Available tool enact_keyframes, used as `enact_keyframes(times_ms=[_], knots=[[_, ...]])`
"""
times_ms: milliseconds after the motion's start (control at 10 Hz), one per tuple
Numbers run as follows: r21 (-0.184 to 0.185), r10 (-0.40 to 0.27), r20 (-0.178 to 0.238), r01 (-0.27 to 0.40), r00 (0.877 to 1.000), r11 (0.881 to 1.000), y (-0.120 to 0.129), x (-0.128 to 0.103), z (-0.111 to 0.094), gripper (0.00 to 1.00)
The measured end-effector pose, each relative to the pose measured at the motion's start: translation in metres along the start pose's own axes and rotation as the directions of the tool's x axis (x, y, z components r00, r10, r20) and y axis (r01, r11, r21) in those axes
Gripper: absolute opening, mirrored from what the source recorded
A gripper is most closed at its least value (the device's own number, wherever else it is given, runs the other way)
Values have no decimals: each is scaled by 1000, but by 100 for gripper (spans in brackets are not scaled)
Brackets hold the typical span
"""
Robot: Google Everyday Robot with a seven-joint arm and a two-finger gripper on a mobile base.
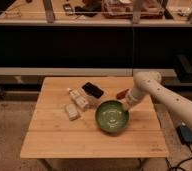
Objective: Drag the ceramic bowl in a circle
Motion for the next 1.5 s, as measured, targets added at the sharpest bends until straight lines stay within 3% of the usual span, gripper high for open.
enact_keyframes(times_ms=[100, 300, 400, 500, 700, 800, 900, 1200, 1500], knots=[[-24, 47, -13, -47, 999, 999, 19, -14, -14, 0], [-74, 117, 2, -116, 993, 990, 45, -54, -32, 0], [-93, 145, 24, -142, 989, 985, 53, -77, -37, 0], [-118, 192, 69, -183, 979, 976, 60, -120, -40, 0], [-124, 216, 118, -202, 969, 972, 57, -159, -38, 0], [-113, 203, 140, -188, 969, 976, 47, -172, -36, 0], [-103, 181, 150, -167, 972, 981, 39, -175, -35, 0], [-36, 23, 179, -17, 983, 999, -12, -159, -24, 0], [46, -148, 212, 142, 966, 989, -68, -128, 3, 0]])
